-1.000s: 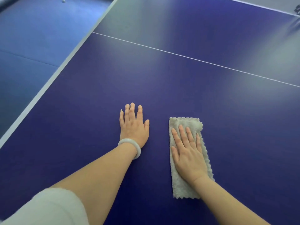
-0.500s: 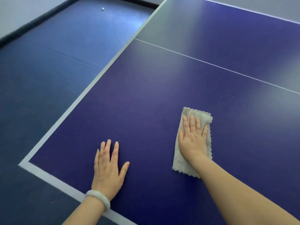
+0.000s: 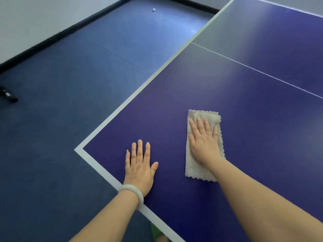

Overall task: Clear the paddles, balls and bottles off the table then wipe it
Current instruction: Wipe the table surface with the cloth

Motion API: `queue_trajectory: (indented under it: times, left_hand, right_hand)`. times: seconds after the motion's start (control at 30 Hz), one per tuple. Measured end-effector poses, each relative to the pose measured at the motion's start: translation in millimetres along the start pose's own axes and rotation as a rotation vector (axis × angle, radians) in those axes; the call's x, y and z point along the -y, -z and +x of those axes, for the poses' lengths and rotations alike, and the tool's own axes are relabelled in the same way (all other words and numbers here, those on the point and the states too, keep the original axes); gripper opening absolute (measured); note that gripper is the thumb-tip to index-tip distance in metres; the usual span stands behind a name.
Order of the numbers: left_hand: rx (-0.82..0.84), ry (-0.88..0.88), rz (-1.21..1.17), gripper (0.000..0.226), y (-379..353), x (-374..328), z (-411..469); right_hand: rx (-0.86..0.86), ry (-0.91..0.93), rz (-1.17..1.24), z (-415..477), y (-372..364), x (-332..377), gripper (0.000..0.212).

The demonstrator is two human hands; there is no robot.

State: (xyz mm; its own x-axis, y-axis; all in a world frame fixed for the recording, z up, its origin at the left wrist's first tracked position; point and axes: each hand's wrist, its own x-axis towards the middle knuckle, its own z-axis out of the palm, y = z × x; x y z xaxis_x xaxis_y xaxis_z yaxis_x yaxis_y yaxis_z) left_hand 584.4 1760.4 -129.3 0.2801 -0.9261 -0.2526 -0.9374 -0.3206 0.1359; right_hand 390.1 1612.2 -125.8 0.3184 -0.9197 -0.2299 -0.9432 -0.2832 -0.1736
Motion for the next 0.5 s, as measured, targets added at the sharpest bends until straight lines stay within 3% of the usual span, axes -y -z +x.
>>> queue_trajectory:
  times: [0.13,0.3,0.37,0.5]
  left_hand:
    - [0.047,-0.015,-0.098,0.078,12,5,-2]
    - [0.061,-0.023,-0.101,0.090,7,28,-21]
    - [0.095,-0.048,-0.098,0.096,3,31,-27]
    - [0.130,-0.042,-0.049,0.099,6,29,-27]
  right_hand:
    - [0.097,0.492,-0.079,11,0,50,0.053]
    - [0.091,0.777,-0.141,-76,-6,-13,0.049]
    - [0.056,0.688,-0.145,-93,-5,-51,0.052]
    - [-0.034,0.171,-0.082,-68,-7,-47,0.054]
